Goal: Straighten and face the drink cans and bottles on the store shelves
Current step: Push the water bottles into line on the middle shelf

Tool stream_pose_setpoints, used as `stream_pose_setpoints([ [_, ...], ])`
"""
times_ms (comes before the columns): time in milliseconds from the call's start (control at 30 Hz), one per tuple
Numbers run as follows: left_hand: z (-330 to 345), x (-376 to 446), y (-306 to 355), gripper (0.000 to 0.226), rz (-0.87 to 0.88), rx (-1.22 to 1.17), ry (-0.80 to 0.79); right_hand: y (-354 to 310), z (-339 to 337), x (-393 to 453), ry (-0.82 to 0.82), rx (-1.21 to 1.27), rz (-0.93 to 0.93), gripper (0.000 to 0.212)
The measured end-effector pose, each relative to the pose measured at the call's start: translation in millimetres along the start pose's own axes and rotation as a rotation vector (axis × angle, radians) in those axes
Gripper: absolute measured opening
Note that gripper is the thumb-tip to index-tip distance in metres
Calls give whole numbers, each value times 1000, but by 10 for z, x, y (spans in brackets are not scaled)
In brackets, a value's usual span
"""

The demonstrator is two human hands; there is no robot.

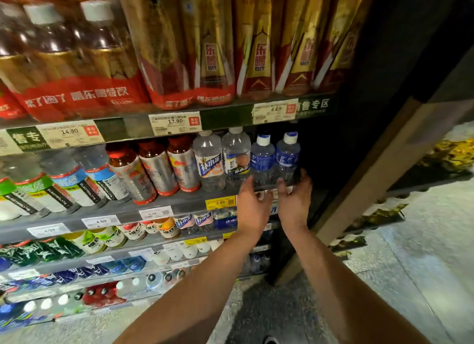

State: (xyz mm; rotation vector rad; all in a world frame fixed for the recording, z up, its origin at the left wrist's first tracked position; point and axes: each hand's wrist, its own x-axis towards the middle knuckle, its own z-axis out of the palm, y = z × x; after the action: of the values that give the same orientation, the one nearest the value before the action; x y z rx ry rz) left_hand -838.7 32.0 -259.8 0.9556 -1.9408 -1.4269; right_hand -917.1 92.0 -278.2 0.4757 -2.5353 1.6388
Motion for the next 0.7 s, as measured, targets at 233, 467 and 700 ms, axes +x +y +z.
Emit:
stream_pose_setpoints([
  [233, 366, 108, 67, 55, -14, 74, 304, 87, 26, 270, -78, 60, -3, 60],
  [467, 388, 194, 17, 41, -54, 106, 411, 81, 90, 350, -82, 20, -13, 65],
  [700, 229, 61, -26, 44, 54, 87, 309, 112, 59, 302, -123, 54, -28, 69],
])
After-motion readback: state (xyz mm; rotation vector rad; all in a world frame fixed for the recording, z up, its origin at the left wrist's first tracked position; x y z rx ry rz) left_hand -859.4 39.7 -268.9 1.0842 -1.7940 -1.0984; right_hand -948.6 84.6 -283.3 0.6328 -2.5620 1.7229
